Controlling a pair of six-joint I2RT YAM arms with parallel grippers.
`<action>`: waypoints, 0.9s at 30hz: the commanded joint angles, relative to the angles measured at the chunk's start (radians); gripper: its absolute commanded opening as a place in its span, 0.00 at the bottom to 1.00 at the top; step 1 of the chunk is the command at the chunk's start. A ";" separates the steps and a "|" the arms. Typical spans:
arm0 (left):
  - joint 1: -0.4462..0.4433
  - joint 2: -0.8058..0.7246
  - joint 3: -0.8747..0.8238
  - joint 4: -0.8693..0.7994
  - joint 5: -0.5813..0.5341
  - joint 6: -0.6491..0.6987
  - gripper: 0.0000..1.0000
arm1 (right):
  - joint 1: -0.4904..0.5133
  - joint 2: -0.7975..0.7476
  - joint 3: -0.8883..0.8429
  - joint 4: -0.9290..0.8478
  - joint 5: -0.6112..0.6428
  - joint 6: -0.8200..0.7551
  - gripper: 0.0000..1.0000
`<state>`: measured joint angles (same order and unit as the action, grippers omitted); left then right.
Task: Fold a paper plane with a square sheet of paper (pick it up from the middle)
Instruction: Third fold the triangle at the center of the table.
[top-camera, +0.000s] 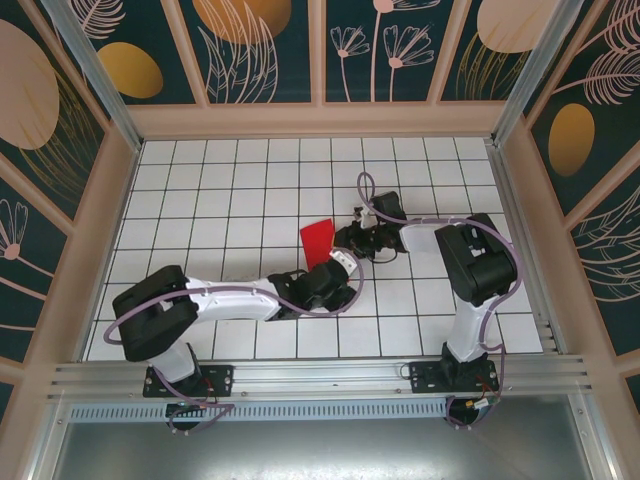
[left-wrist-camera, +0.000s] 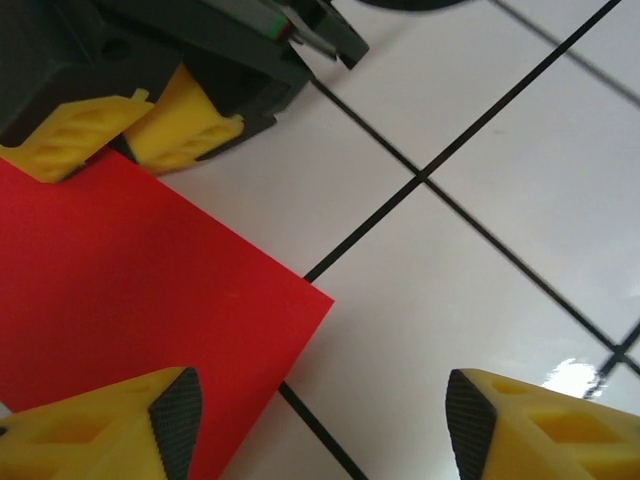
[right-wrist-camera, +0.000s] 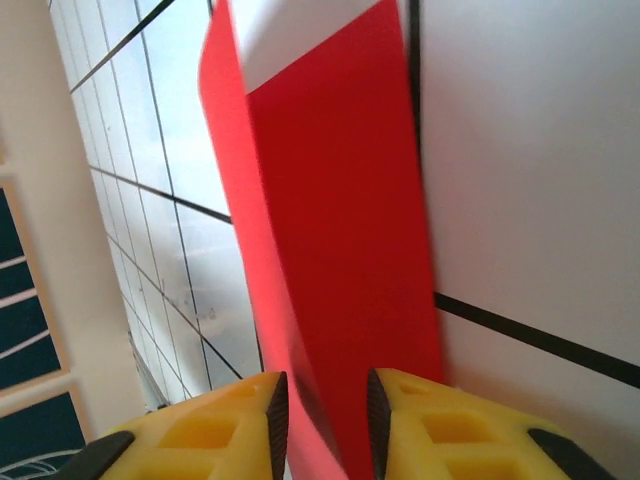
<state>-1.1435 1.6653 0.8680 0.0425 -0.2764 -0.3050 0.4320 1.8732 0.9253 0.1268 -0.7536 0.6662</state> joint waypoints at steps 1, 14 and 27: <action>-0.034 0.041 0.049 -0.061 -0.137 0.050 0.70 | 0.007 0.015 0.018 0.055 -0.053 0.020 0.23; -0.041 0.104 0.068 -0.066 -0.251 0.094 0.73 | 0.007 -0.031 -0.068 0.181 -0.041 0.183 0.06; -0.041 0.156 0.123 -0.057 -0.308 0.095 0.50 | 0.006 -0.041 -0.077 0.160 -0.027 0.179 0.07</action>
<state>-1.1839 1.8072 0.9710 -0.0036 -0.5449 -0.2104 0.4320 1.8709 0.8562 0.2672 -0.7792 0.8452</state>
